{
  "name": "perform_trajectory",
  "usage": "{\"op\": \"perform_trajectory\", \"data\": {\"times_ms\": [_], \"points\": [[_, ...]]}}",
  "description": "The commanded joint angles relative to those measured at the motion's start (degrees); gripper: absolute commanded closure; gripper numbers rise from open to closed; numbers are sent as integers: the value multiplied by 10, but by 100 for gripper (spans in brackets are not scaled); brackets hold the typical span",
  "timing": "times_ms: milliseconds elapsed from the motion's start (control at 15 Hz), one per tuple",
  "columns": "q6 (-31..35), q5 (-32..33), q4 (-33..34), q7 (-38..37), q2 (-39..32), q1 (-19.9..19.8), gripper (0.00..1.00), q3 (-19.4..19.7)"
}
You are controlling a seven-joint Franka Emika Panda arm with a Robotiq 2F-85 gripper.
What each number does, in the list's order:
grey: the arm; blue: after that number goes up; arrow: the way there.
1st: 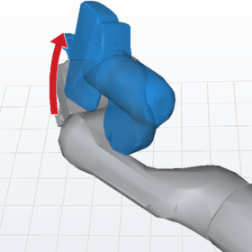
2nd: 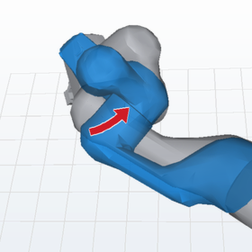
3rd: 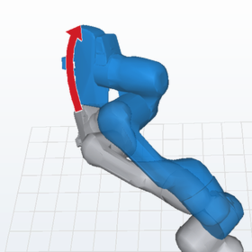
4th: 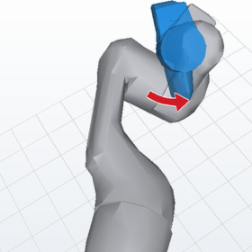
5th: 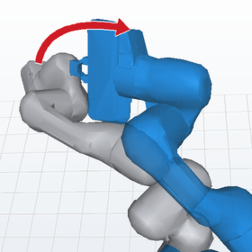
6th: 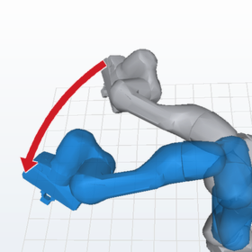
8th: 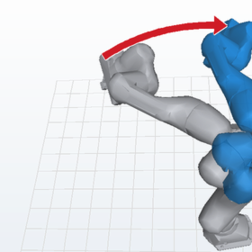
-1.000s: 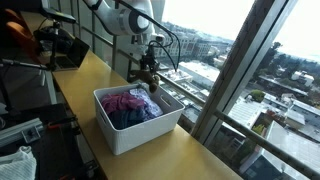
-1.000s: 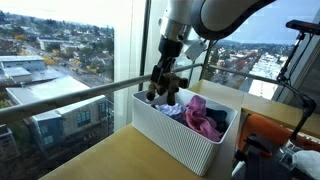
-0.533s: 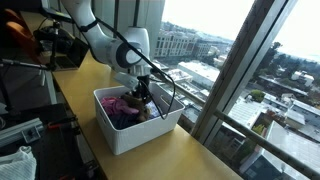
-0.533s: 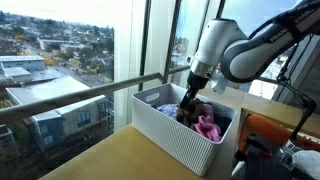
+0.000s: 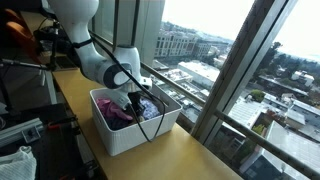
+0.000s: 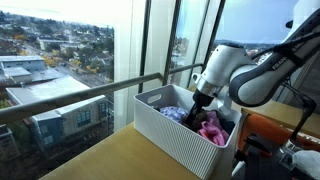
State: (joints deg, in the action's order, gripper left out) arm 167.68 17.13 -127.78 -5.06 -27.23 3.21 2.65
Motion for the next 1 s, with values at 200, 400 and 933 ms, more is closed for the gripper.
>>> {"op": "perform_trajectory", "data": {"times_ms": [200,400,933], "points": [[-12,9,-56,-10,84,64,10,30],[-42,35,-61,-38,136,108,0,46],[-79,54,-46,-65,174,109,0,9]]}}
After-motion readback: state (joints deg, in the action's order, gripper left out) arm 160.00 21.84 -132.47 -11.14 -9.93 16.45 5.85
